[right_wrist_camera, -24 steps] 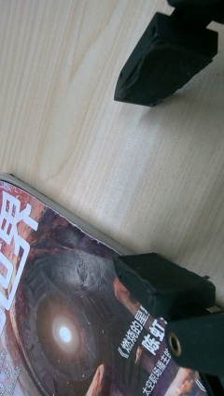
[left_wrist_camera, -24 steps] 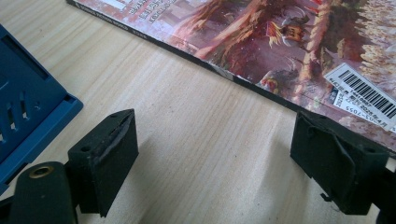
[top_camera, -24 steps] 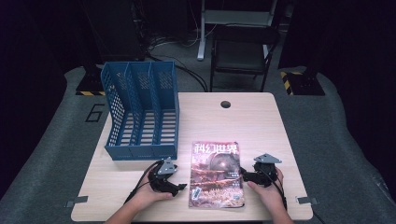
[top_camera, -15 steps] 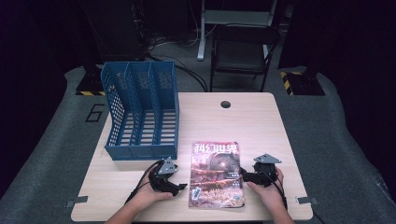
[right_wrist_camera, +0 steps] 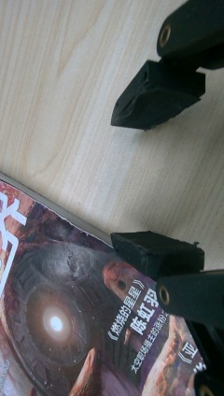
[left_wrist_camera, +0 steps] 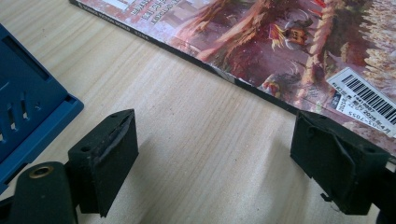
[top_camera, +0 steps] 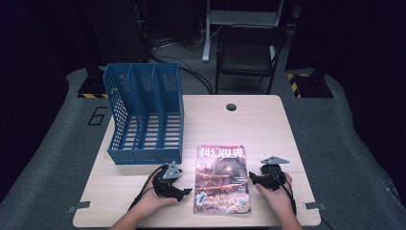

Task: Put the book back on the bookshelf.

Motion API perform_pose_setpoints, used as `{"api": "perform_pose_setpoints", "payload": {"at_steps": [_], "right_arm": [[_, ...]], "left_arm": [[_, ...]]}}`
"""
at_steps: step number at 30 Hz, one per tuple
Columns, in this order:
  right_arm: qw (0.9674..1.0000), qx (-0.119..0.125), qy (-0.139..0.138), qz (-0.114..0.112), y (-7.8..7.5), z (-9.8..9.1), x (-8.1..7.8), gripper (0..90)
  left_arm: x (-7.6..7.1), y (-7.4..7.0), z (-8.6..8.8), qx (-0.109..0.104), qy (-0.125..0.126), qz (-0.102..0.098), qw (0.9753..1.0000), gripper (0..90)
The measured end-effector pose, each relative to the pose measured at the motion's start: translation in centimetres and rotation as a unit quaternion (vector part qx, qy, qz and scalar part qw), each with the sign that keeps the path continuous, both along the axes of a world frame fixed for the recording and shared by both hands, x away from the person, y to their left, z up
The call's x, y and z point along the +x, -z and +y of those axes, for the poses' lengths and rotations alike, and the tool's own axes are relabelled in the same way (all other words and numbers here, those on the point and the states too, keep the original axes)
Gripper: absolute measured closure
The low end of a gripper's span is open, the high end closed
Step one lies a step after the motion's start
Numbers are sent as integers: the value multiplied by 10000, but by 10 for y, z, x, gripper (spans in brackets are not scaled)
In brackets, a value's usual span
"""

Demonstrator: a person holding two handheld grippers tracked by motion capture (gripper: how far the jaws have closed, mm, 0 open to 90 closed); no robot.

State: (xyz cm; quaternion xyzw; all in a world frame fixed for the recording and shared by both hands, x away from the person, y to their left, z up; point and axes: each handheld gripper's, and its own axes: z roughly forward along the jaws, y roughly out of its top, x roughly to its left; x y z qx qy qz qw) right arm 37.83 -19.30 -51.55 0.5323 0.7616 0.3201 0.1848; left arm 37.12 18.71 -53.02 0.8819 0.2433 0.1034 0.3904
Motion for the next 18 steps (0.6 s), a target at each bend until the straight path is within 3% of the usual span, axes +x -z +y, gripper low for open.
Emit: {"api": "perform_pose_setpoints", "payload": {"at_steps": [5, 14, 18], "right_arm": [[9994, 259, 7, 210, -3, -6, -1, 465], [9987, 471, -116, 186, -10, -9, -2, 518], [9972, 693, -147, 224, -14, -4, -5, 519]], "left_arm": [[0, 0, 0, 10, -31, -57, 10000, 149], [0, 0, -1, 6, -48, -47, 10000, 149], [0, 0, 0, 39, -16, 2, 10000, 148]]}}
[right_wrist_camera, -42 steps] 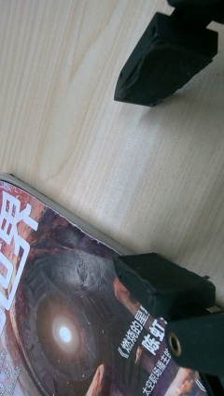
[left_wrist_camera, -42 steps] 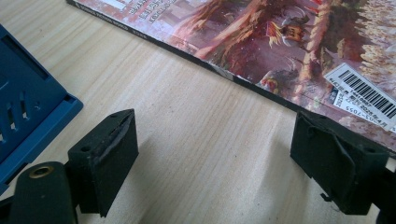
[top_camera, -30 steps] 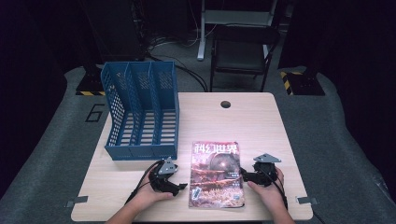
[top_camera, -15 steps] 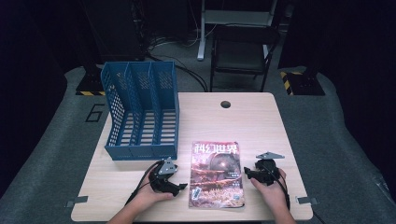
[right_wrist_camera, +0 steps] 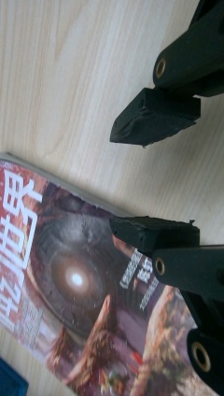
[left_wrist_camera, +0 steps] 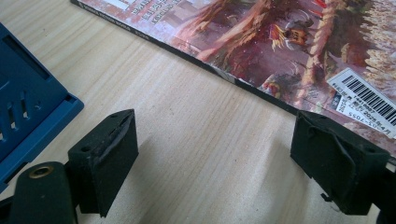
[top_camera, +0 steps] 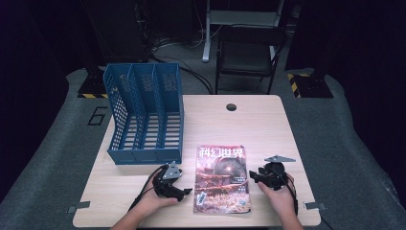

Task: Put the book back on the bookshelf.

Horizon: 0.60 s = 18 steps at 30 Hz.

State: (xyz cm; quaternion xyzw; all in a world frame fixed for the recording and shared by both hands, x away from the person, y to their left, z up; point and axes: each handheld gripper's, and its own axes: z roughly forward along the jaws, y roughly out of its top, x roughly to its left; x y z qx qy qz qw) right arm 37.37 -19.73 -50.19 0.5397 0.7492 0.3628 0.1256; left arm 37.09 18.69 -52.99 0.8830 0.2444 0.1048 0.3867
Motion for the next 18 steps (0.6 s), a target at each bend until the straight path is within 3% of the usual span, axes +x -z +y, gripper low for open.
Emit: {"api": "perform_pose_setpoints", "payload": {"at_steps": [18], "right_arm": [[9997, 229, -100, 25, -2, 16, -1, 489]], "left_arm": [[0, 0, -1, -6, -6, 0, 10000, 148]]}}
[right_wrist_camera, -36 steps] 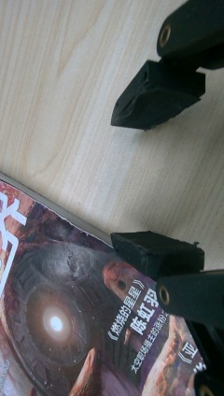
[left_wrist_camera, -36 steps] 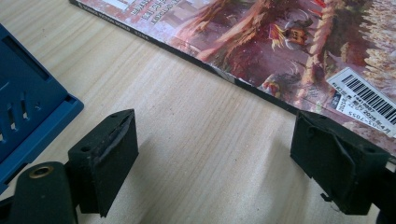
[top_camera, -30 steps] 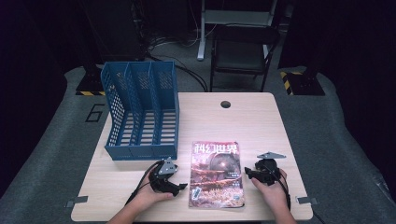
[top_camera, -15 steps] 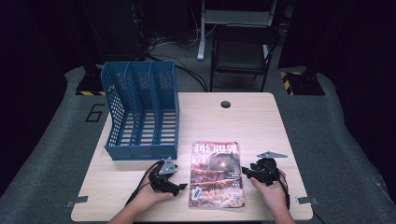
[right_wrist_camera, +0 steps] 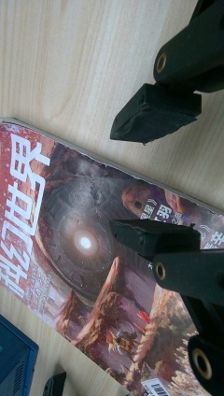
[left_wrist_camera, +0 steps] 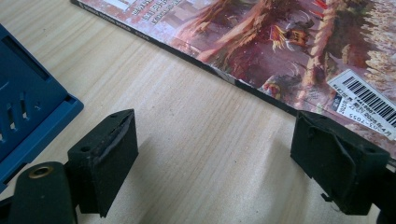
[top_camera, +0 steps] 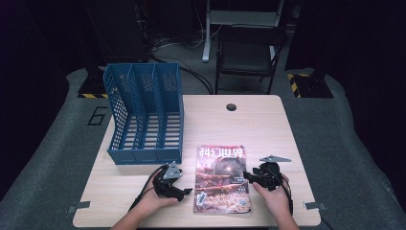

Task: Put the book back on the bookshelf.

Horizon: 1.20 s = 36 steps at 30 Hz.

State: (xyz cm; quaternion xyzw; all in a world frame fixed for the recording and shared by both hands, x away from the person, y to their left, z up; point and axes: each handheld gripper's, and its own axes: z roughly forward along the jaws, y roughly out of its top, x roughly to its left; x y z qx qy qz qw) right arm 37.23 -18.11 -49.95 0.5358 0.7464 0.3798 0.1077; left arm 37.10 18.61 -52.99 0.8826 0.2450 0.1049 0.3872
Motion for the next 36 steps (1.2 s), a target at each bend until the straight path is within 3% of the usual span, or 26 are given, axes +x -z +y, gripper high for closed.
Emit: {"api": "perform_pose_setpoints", "payload": {"at_steps": [5, 10, 11, 14, 24, 30, 34, 36], "right_arm": [[10000, -47, 0, 53, 3, 1, 2, 480], [9999, 49, 11, 129, 6, 4, 3, 457], [9997, 106, 63, 233, 6, 6, 2, 455], [9998, 42, -35, 174, 8, 7, 4, 451], [9995, 8, -134, 276, 13, 17, 3, 431], [9995, 26, -167, 257, 13, 19, 3, 413], [9994, 169, -58, 296, 14, 19, 3, 408], [9993, 141, -66, 351, 13, 19, 3, 396]], "left_arm": [[0, 0, 0, -3, -4, 0, 10000, 148], [0, 0, 0, 0, 0, 0, 10000, 149], [0, 0, 0, 0, 0, 0, 10000, 149], [0, 0, 0, -1, -2, 0, 10000, 150], [-1, 0, -4, -16, -177, -48, 9998, 155], [-3, -2, -9, -161, -181, 169, 9996, 198], [-2, -6, -11, -114, -212, 319, 9992, 243], [0, -9, -14, -221, -342, 549, 9977, 256]]}}
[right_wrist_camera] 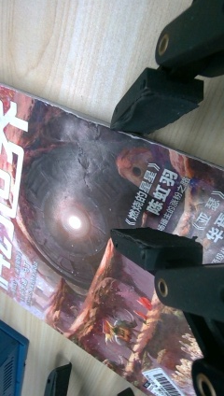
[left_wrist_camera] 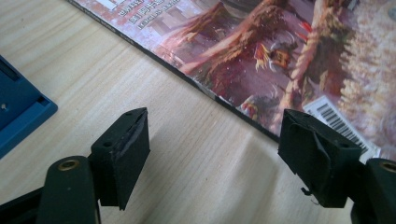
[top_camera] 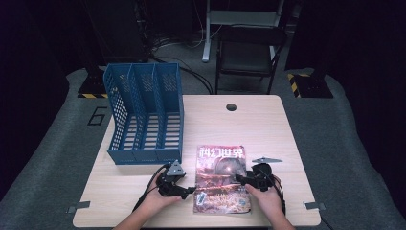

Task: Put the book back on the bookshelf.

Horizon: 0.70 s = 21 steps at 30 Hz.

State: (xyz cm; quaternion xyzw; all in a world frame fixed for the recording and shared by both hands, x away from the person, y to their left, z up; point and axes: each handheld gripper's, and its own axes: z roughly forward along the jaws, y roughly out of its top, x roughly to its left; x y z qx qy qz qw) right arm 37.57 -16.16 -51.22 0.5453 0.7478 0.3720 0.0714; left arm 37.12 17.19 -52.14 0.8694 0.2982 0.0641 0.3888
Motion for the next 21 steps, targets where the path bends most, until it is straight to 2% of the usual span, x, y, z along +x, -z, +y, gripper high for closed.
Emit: {"api": "perform_pose_setpoints", "payload": {"at_steps": [2, 3, 5, 6, 8, 9, 11, 12, 15, 18, 19, 21], "right_arm": [[9999, 22, 5, 116, -1, 1, 1, 383], [9999, 47, 4, 128, -1, 1, 2, 374], [9996, 156, 74, 240, -2, 0, 3, 362], [9993, 221, 118, 286, -2, -1, 4, 357], [9989, 270, 169, 338, -2, -1, 5, 358], [9987, 312, 279, 295, -2, 0, 3, 361], [9988, 300, 315, 233, -1, 0, 2, 361], [9992, 202, 346, 81, 0, 4, -2, 361], [9996, 10, 291, -52, 1, 7, -4, 352], [9995, -83, 282, -91, 1, 9, -5, 351], [9994, -164, 252, -166, 1, 11, -6, 355], [9994, -161, 268, -137, 1, 12, -6, 360]], "left_arm": [[0, -1, -4, -5, -8, 81, 10000, 271], [1, -2, -5, 88, 2, 20, 10000, 273], [0, -2, -9, -39, -10, 140, 9999, 273], [0, -2, -11, -16, -17, 88, 10000, 274], [0, -2, -12, -42, 9, 121, 9999, 273], [-2, -1, -15, 13, 45, 79, 10000, 271], [-3, 0, -18, -55, 12, 89, 9999, 269], [-4, 0, -20, -40, 10, 17, 10000, 267], [-6, 1, -25, -98, 70, 33, 9999, 261], [-8, 1, -29, -72, 132, -21, 9999, 258], [-10, 2, -32, -107, 151, -27, 9998, 257], [-11, 2, -35, -16, 96, -106, 9999, 241]]}}
